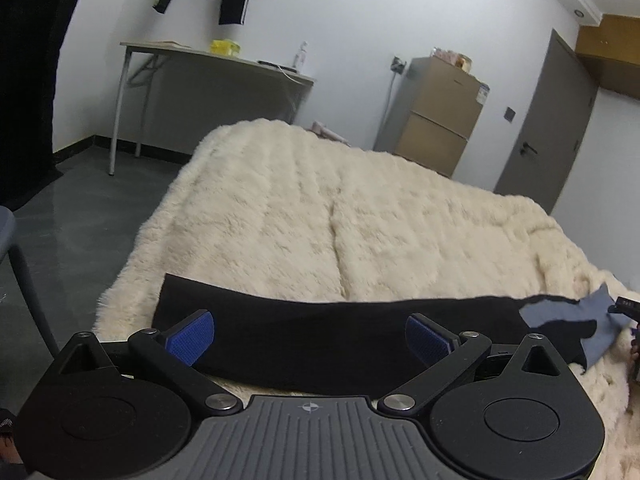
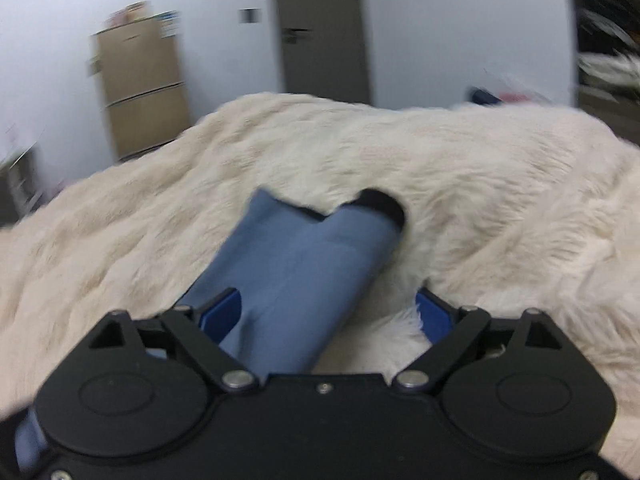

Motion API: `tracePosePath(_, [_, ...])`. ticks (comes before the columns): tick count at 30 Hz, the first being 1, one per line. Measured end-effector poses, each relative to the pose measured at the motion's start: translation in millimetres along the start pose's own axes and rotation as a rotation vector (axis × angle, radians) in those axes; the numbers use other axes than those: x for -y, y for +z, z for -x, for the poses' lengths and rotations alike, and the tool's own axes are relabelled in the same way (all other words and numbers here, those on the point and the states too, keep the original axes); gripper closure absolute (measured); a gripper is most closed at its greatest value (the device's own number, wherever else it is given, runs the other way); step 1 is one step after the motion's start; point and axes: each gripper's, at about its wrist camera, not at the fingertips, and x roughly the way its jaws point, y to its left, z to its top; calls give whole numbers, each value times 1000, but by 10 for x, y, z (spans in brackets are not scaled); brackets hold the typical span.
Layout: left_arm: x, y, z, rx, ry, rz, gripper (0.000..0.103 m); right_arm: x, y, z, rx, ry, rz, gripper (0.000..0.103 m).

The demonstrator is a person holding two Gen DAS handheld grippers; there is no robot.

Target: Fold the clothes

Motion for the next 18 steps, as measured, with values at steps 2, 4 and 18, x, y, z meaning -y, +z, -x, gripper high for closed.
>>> tracePosePath(2, [-10, -35, -9, -5, -8, 7, 2, 23, -59, 56, -16, 25, -7, 10])
tracePosePath(4, [-17, -48, 17, -6, -7, 7, 2, 50, -82, 94, -31, 39, -54, 9])
tracePosePath(18, [-57, -19, 51, 5, -14, 37, 2, 542, 73, -116, -34, 211, -359, 55])
